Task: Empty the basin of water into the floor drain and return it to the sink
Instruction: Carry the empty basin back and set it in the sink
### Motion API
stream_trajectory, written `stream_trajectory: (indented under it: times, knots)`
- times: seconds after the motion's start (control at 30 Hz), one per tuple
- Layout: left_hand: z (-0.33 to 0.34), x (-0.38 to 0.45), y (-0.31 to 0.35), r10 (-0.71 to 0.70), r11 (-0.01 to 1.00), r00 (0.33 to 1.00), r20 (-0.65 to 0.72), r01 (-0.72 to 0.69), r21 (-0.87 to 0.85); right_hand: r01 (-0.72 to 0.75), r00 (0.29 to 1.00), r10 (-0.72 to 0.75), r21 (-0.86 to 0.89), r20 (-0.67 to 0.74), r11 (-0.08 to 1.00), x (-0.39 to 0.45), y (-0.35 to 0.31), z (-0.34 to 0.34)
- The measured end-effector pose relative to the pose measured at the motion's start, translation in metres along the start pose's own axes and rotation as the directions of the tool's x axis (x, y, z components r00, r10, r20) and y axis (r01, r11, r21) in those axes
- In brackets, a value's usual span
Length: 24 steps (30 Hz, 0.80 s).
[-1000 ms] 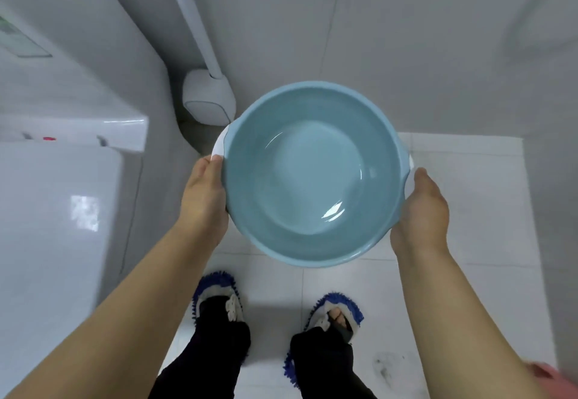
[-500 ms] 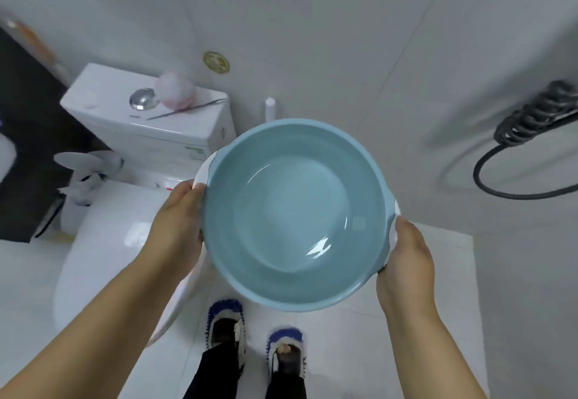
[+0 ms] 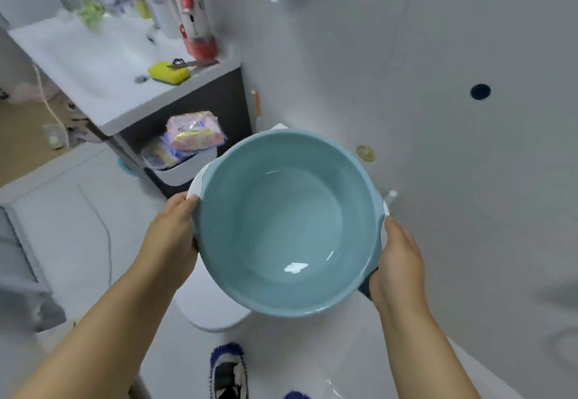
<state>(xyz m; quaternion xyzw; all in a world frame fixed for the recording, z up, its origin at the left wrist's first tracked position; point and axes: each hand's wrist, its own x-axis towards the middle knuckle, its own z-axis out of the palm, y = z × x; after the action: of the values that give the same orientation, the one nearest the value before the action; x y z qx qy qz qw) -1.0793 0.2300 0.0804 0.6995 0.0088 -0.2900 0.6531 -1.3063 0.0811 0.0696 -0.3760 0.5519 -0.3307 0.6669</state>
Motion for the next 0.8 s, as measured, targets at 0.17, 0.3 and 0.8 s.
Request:
stream_trajectory:
  times: [0.17, 0.3, 0.8]
  knots:
    - [-0.072, 0.015, 0.033, 0.028, 0.997, 0.984, -0.176, -0.041, -0.067, 0.061, 0.985, -0.051, -0.055, 0.162, 0.997, -0.013, -0.004, 0.086]
    - [-0.141, 0.040, 0.043, 0.013, 0.994, 0.969, -0.248, -0.040, -0.106, 0.117, 0.969, -0.089, -0.108, 0.232, 0.987, -0.030, 0.010, 0.159]
    - [-0.405, 0.224, 0.131, -0.011, 0.969, 0.937, -0.350, -0.076, -0.236, 0.114, 0.936, -0.057, -0.146, 0.347, 0.983, -0.102, 0.073, 0.498]
